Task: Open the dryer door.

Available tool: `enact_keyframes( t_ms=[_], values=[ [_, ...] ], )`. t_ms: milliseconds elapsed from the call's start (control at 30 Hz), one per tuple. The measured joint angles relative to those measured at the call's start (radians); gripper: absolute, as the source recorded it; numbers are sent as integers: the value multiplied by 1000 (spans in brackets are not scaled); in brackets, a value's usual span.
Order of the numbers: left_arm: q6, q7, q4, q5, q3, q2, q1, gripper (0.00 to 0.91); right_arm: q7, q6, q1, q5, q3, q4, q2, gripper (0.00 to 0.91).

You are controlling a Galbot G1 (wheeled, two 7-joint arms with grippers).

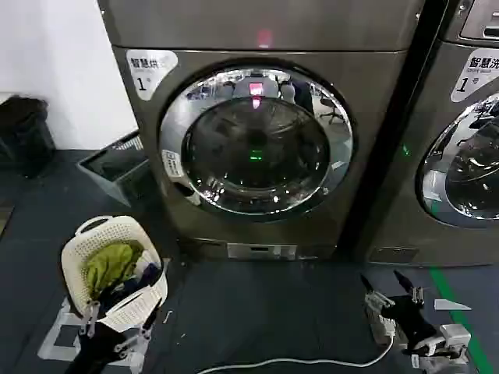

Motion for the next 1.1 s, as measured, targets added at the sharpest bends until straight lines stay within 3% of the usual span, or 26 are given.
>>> enact_keyframes(
  t_ms=[100, 300, 533, 1100],
  values=[
    [2, 0, 0, -1, 0, 2, -2, 907, 13, 50, 13, 37, -20, -8, -21, 907],
    [8, 3, 7, -2, -6, 9, -10, 907, -20, 82, 50, 61, -59, -19, -72, 907],
    [8, 3, -7, 17, 5, -8, -11, 907, -51, 98, 117, 115, -132, -8, -169, 907],
    [0, 3, -75, 61, 9, -67, 37, 907, -35, 107, 440, 133, -436, -91, -330, 907]
  ],
)
